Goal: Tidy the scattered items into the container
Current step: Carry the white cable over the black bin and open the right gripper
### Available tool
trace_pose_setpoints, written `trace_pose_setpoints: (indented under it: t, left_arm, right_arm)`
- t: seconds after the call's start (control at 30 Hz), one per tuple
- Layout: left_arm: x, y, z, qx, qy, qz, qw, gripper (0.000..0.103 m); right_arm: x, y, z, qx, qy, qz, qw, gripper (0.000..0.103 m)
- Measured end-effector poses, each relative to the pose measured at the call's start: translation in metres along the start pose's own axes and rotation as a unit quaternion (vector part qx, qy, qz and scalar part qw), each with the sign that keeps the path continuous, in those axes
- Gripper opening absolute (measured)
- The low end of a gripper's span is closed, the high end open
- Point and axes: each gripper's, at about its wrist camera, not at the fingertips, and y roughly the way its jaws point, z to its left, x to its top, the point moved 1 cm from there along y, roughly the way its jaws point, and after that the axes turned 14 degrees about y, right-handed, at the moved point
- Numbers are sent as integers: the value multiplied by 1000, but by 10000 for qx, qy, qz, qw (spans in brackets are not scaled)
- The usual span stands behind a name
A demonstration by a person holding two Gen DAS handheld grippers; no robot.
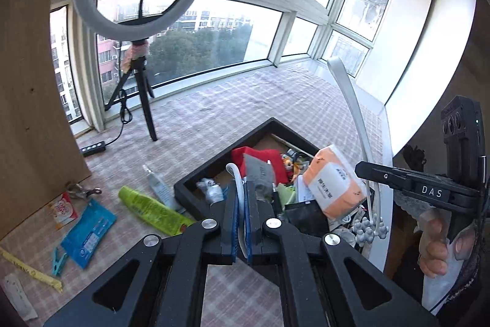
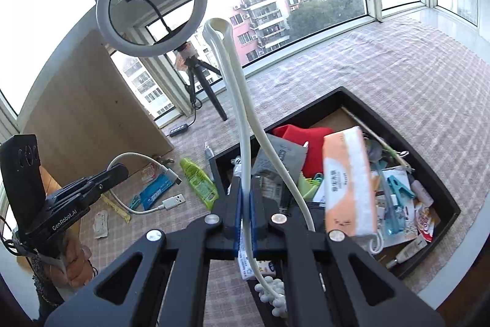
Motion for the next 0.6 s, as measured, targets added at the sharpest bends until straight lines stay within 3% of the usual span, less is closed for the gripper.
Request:
trace_pose_setpoints:
  t: [0.27, 0.3, 0.37, 0.4, 0.5, 0.6]
  left_arm:
    - [34, 47, -58, -390, 341, 93, 9986, 5]
    - [37, 51, -62, -341, 370, 129, 9987, 9]
    - [41, 59, -70, -330, 427, 221, 9983, 46]
    - [42, 59, -73, -310, 456, 170, 9983, 51]
    - [45, 57, -75, -238, 455, 121, 9986, 51]
    - [43, 54, -68, -120, 415, 105, 9990, 51]
  right_arm:
    - [23, -16, -47, -693, 295, -377, 9964, 5]
    - [26, -14, -50, -745, 264, -362, 9962, 5]
    - [30, -10, -54, -879, 195, -335, 9954, 6]
    - [31, -11, -56, -979, 202, -423, 9941, 9]
    - [36, -11, -57, -1093, 116, -554, 9924, 33]
    - [40, -11, -58, -1055, 168, -568, 9927, 35]
